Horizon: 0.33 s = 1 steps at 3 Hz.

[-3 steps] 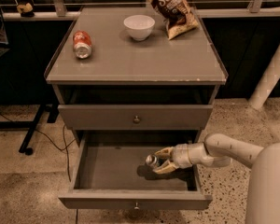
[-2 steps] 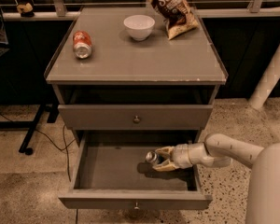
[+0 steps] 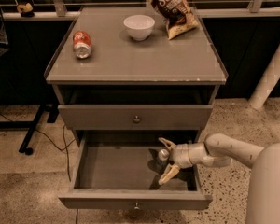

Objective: Place redbull can into middle drawer

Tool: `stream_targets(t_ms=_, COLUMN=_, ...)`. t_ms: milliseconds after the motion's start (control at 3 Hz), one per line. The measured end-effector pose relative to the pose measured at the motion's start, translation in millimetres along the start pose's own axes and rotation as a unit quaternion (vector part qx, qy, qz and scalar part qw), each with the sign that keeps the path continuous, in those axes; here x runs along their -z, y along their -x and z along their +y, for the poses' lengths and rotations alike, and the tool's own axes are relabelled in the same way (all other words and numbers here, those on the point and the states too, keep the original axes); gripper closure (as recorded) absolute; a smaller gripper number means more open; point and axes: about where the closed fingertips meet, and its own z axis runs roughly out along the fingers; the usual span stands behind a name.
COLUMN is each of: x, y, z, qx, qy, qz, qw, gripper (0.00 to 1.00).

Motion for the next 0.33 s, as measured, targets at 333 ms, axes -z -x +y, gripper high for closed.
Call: stream_targets(t_ms=333, x=0.0, y=0.0, z=0.0, qx=0.0, qy=0.0, qz=0.0, qw=1.0, gripper=0.0)
